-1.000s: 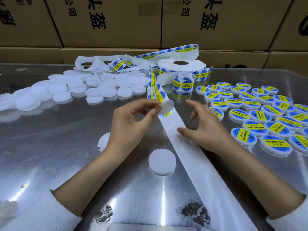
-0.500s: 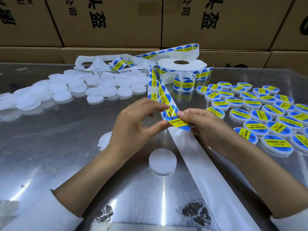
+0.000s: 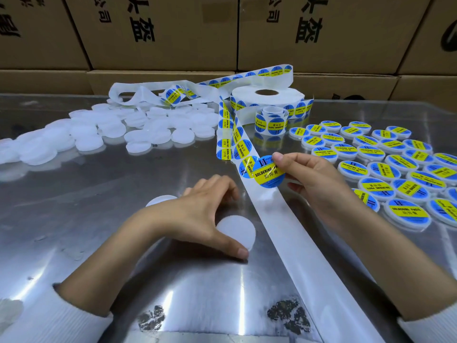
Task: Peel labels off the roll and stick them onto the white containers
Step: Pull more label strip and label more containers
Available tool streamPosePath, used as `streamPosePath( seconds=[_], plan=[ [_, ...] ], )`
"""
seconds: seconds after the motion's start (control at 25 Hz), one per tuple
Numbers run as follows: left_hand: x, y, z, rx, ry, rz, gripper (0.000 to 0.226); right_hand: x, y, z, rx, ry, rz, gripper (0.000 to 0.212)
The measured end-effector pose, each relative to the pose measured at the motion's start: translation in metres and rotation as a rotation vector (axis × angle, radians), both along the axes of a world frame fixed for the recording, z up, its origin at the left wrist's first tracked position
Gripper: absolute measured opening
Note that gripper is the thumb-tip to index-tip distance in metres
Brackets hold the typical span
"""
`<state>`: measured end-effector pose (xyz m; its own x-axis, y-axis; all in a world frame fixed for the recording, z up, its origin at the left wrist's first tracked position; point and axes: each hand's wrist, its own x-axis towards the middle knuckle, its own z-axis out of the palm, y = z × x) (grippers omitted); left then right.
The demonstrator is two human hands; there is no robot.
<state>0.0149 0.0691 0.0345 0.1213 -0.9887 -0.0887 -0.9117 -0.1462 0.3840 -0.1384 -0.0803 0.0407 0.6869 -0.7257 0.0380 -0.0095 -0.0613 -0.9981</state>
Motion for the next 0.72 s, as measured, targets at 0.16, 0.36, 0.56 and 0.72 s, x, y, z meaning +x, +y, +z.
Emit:
streamPosePath(
  seconds=[0.16, 0.36, 0.56, 0.72],
  plan=[
    [0.008, -0.001, 0.001, -0.136, 0.052, 0.052, 0.052, 0.0, 0.0, 0.0, 0.008, 0.028, -0.013, 0.02],
    [0.004, -0.007, -0.002, -0.533, -0.021, 0.077, 0.055, -0.002, 0.0, 0.002, 0.178, -0.084, 0.117, 0.023],
    [-0.01, -0.012, 0.001, -0.785, 0.047, 0.082, 0.085, 0.0, 0.004, -0.003, 0.252, -0.062, 0.231, 0.027],
    [-0.017, -0.013, -0.001, -0.811, 0.059, 0.013, 0.089, 0.002, 0.006, -0.005, 0.267, -0.089, 0.243, 0.029]
  ],
)
